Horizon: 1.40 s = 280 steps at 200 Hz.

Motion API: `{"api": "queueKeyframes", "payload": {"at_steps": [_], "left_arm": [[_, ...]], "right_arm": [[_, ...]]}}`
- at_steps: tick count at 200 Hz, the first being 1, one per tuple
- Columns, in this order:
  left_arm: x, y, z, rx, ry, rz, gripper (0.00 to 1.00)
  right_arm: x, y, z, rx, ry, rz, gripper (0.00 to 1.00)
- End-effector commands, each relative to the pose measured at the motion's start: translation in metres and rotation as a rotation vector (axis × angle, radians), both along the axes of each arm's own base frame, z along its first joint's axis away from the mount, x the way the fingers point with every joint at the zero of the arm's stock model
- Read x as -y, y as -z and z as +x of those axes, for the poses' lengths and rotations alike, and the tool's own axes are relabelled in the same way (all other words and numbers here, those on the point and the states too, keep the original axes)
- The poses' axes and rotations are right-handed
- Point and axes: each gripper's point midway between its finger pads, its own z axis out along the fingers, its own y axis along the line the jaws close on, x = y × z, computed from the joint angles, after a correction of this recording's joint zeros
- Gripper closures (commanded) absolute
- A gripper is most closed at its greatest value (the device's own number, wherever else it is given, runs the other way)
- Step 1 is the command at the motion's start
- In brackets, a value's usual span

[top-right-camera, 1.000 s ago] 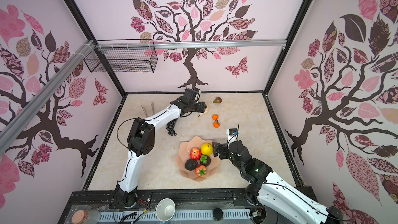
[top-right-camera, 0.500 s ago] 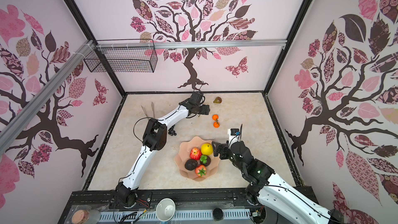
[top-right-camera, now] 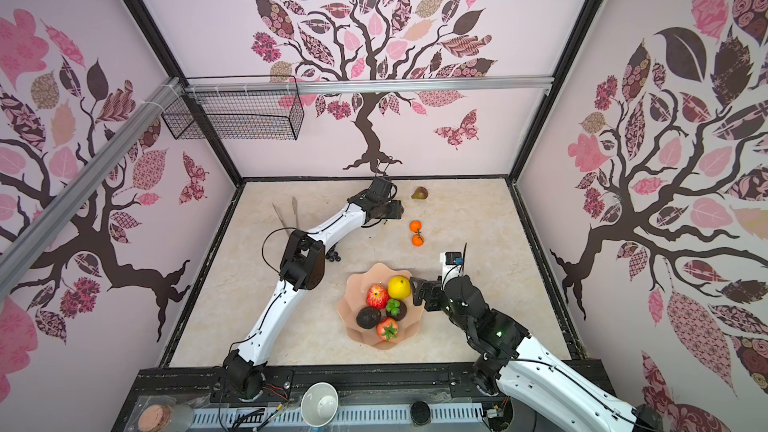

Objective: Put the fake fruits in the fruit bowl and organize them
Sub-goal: 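Carry the cream pear toward the bowl with the left gripper while the right approaches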

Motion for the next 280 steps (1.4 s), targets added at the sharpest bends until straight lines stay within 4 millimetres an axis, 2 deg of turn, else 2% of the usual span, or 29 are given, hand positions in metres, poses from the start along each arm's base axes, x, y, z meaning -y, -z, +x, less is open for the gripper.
{"api": "queueKeyframes", "payload": {"at_steps": [1, 26, 39, 42, 72, 86, 100, 104, 149, 203, 242, 280], "left_arm": [[-0.001, -0.040, -0.001, 0.043, -0.040, -0.083, 0.42], [-0.013, -0.073, -0.015, 0.044, -0.102, -0.197, 0.43], [-0.017, -0.097, -0.024, 0.054, -0.122, -0.276, 0.43], [-0.020, -0.092, -0.030, 0.034, -0.129, -0.282, 0.43], [-0.034, -0.133, -0.065, 0.032, -0.170, -0.466, 0.43], [-0.042, -0.143, -0.084, 0.010, -0.195, -0.552, 0.42], [-0.051, -0.142, -0.106, -0.028, -0.232, -0.650, 0.42], [-0.051, -0.152, -0.110, -0.011, -0.231, -0.701, 0.42], [-0.066, -0.150, -0.162, -0.112, -0.295, -0.889, 0.42], [-0.069, -0.140, -0.218, -0.228, -0.328, -0.953, 0.41], [-0.068, -0.143, -0.248, -0.252, -0.323, -0.968, 0.40], [-0.067, -0.145, -0.263, -0.258, -0.321, -0.969, 0.40]], "right_arm": [[-0.001, -0.004, 0.000, 0.002, -0.001, 0.007, 0.04], [-0.001, -0.006, 0.001, 0.012, 0.002, 0.012, 0.04], [-0.001, -0.008, 0.001, 0.019, 0.000, 0.013, 0.04], [-0.002, -0.008, 0.001, 0.019, -0.003, 0.013, 0.04], [-0.010, -0.015, 0.006, 0.024, -0.029, -0.008, 0.04], [-0.015, -0.019, 0.008, 0.033, -0.045, -0.001, 0.04], [-0.021, -0.024, 0.012, 0.045, -0.052, 0.025, 0.04], [-0.024, -0.026, 0.012, 0.049, -0.057, 0.037, 0.04], [-0.054, -0.038, 0.020, 0.062, -0.135, 0.142, 0.07], [-0.078, -0.038, 0.029, 0.115, -0.208, 0.173, 0.12], [-0.095, -0.042, 0.034, 0.164, -0.268, 0.184, 0.19], [-0.108, -0.049, 0.033, 0.201, -0.321, 0.201, 0.24]]}}
